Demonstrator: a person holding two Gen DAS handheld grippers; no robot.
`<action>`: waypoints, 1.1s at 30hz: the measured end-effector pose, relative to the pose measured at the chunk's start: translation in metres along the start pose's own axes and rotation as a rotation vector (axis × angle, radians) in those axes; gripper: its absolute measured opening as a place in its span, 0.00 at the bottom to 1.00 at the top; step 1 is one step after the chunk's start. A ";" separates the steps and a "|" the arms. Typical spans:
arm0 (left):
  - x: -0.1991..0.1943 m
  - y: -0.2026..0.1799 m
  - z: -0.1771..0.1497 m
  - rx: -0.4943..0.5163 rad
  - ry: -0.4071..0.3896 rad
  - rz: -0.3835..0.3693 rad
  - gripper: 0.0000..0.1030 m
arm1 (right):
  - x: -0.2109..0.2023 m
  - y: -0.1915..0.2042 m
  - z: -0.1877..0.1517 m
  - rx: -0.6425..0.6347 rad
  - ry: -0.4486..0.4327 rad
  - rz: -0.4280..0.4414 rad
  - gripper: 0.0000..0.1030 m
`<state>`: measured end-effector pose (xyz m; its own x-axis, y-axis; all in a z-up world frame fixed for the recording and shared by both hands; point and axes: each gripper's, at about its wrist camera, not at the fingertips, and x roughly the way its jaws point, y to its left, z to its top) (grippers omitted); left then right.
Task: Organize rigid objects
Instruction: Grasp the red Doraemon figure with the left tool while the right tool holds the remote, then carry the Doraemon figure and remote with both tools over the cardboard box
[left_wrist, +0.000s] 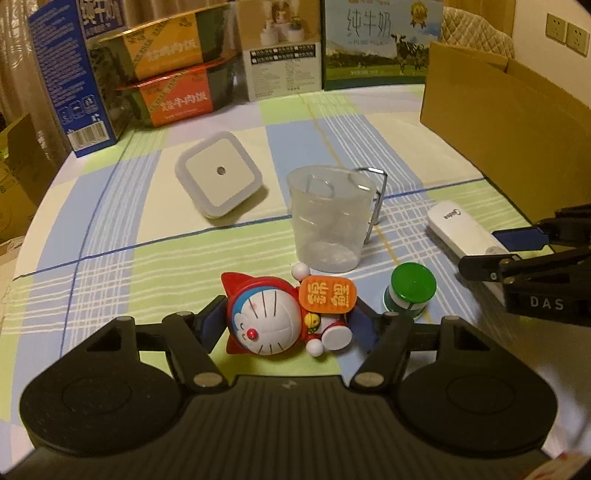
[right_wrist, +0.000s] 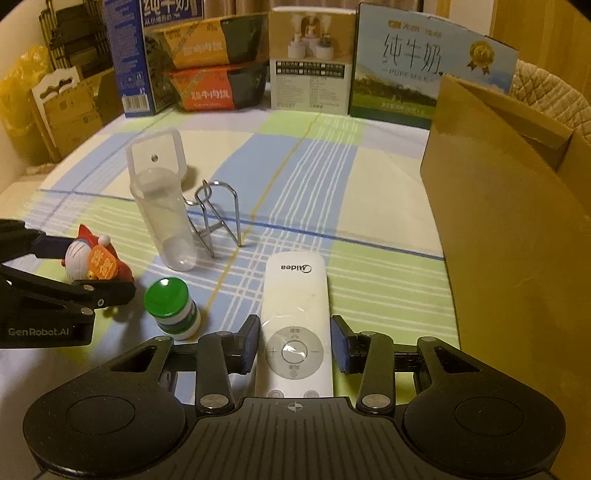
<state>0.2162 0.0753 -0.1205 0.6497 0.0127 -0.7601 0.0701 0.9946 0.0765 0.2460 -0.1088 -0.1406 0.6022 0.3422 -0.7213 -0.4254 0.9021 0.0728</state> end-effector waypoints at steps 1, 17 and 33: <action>-0.003 0.001 0.000 -0.008 -0.006 0.000 0.63 | -0.003 0.000 -0.001 0.005 -0.007 -0.002 0.36; -0.081 -0.019 0.010 -0.120 -0.058 -0.002 0.63 | -0.082 -0.002 -0.009 0.125 -0.072 0.033 0.36; -0.165 -0.069 0.004 -0.167 -0.083 -0.032 0.63 | -0.190 -0.018 -0.018 0.172 -0.166 0.027 0.36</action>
<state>0.1068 0.0044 0.0023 0.7102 -0.0210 -0.7037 -0.0302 0.9977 -0.0603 0.1265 -0.1945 -0.0174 0.7009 0.3921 -0.5959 -0.3296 0.9189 0.2170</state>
